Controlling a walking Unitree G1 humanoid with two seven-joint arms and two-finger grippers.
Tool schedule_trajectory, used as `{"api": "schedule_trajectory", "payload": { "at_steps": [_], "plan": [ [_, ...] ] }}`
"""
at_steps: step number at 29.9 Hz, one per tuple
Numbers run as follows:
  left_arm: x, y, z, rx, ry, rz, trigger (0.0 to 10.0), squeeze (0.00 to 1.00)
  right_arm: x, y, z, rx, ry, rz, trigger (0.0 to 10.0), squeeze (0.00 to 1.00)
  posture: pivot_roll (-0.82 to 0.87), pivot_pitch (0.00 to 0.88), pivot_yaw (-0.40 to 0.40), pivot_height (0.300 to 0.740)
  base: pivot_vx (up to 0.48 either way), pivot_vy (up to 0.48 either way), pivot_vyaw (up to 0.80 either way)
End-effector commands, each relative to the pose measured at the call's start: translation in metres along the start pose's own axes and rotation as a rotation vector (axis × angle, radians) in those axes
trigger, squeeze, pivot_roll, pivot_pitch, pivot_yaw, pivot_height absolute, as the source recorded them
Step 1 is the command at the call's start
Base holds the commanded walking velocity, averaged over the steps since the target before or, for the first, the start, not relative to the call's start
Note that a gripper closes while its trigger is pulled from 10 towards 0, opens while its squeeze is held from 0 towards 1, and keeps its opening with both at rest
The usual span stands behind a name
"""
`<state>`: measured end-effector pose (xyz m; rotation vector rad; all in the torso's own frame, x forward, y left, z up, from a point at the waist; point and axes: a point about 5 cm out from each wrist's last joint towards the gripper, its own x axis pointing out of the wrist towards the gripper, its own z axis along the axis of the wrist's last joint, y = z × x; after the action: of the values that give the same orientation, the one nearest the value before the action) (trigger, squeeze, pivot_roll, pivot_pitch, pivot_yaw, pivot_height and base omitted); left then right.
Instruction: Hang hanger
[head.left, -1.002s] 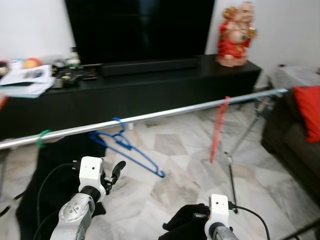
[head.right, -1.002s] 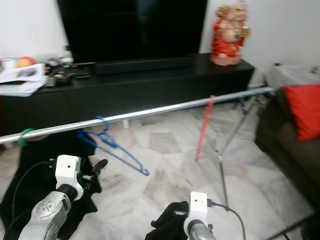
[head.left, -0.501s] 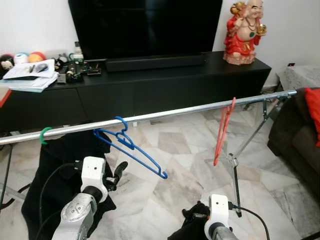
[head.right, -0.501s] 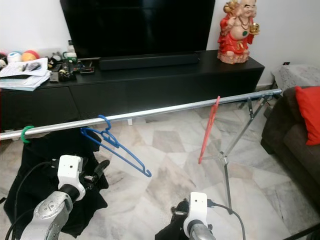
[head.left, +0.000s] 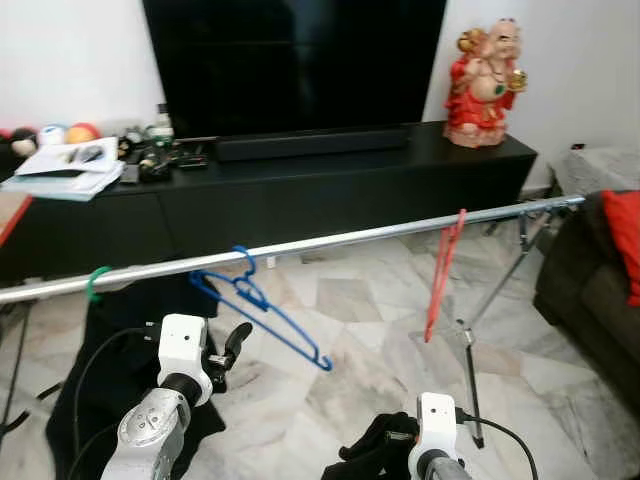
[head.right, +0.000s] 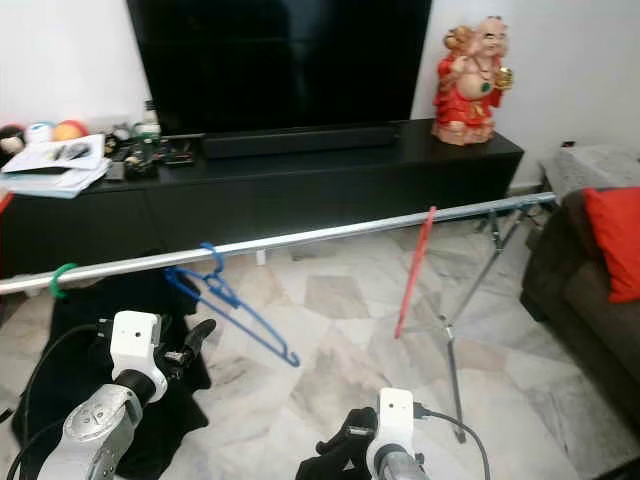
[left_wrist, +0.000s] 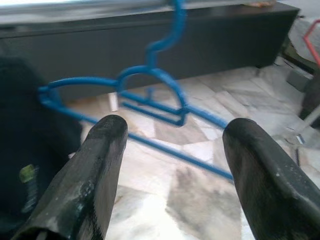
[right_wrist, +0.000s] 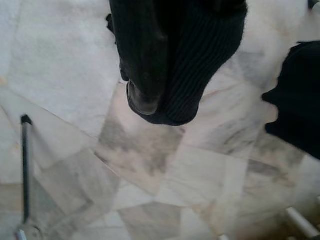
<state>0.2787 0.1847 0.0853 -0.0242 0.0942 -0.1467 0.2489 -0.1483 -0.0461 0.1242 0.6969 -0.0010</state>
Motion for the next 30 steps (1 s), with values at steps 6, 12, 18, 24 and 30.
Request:
{"api": "schedule_trajectory", "payload": {
  "at_steps": [6,12,18,24,30],
  "plan": [
    [0.0,0.0,0.005,0.009,-0.018,0.0,10.0,0.0,0.0,-0.001,0.002,-0.003,-0.005,-0.001,10.0,0.0,0.2,0.0,0.02,0.74,0.221,0.0,0.0],
    [-0.002,0.001,0.007,0.005,-0.028,-0.008,10.0,0.0,0.001,0.0,0.002,-0.001,-0.007,-0.002,10.0,0.0,0.2,0.0,0.021,0.74,0.0,0.0,0.0],
    [-0.005,0.0,0.002,0.005,0.017,-0.043,10.0,0.0,0.0,0.0,0.002,0.0,-0.006,-0.002,10.0,0.0,0.2,0.0,0.021,0.74,0.0,0.0,0.0],
    [-0.002,-0.005,0.002,0.021,0.071,-0.112,10.0,0.0,0.0,0.0,0.001,-0.001,-0.004,-0.002,10.0,0.0,0.2,0.0,0.022,0.74,0.0,0.0,0.0],
    [0.001,-0.016,0.007,0.048,0.089,-0.228,10.0,0.0,0.0,0.0,0.001,0.0,0.0,-0.001,10.0,0.0,0.2,0.0,0.021,0.74,0.0,0.0,0.0]
  ]
}}
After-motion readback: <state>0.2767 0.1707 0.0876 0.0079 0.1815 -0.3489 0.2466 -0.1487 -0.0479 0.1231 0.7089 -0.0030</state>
